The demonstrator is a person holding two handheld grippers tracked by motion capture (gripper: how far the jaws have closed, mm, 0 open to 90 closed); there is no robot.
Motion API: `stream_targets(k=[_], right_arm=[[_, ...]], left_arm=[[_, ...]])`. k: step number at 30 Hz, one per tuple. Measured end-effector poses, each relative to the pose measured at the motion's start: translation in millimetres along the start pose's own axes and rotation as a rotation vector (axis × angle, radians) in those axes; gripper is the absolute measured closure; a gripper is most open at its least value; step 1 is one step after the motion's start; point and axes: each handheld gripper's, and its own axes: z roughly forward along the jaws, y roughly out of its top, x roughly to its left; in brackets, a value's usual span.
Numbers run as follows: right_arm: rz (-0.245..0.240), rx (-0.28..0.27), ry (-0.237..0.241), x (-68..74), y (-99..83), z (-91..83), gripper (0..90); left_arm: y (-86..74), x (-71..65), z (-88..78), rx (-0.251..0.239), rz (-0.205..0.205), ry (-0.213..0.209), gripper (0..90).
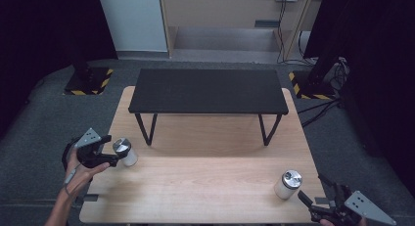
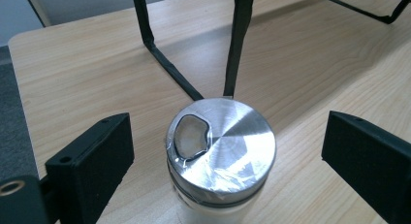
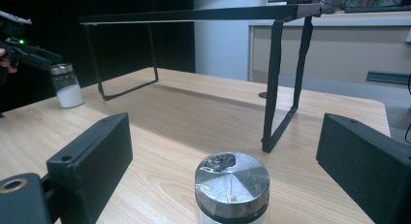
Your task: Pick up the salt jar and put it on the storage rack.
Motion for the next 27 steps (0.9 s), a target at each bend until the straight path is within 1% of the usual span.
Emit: stream_targets(k=[4,6,8,10,13,14,16,17,18,19,20,21,22,27], right_arm=[[0.000,0.000,-0.002,-0.1,-0.2,-0.2,5.9],[0.001,0.001,-0.003,0.0,-0.4,0.0,6.0],[0.000,0.003,-0.004,0.1,-0.3,0.2,6.0],[0.000,0.004,-0.004,0.1,-0.5,0.3,6.0],[0.000,0.003,-0.006,0.3,-0.6,0.3,6.0],[0.000,0.004,-0.007,0.3,-0.5,0.3,6.0],[0.000,0.005,-0.007,0.4,-0.6,0.4,6.1],[0.000,0.005,-0.007,0.4,-0.6,0.5,6.1],[-0.001,0.004,-0.007,0.4,-0.6,0.5,6.2],[-0.001,0.004,-0.007,0.4,-0.6,0.5,6.2],[-0.002,0.004,-0.006,0.6,-0.5,0.4,6.1],[-0.002,0.004,-0.006,0.6,-0.5,0.4,6.1],[-0.002,0.003,-0.005,0.6,-0.5,0.5,6.1],[-0.002,0.003,-0.005,0.6,-0.5,0.6,6.2]], left_arm=[[-2.0,0.4,6.1,0.006,-0.001,0.005,5.6],[-2.9,0.2,11.6,0.028,0.007,0.012,6.2],[-4.1,1.0,12.8,0.026,0.001,0.012,6.5],[-7.8,1.9,14.5,0.011,-0.010,0.011,8.5],[-9.5,1.7,17.2,0.011,-0.001,0.009,13.4],[-10.1,1.3,17.9,0.010,0.004,0.011,13.4],[-11.8,0.5,18.8,0.005,0.008,0.018,20.1],[-12.7,-0.6,18.7,0.003,0.010,0.029,23.3],[-16.5,1.8,18.6,-0.015,0.009,0.011,26.0],[-16.5,1.8,18.6,-0.015,0.009,0.011,31.3],[-18.1,0.1,18.6,-0.025,0.017,0.012,33.3],[-17.7,-2.9,18.8,-0.024,0.024,0.023,33.3],[-18.4,-2.2,18.2,-0.026,0.018,0.020,33.5],[-16.7,-4.6,17.1,-0.020,0.028,0.028,33.7]])
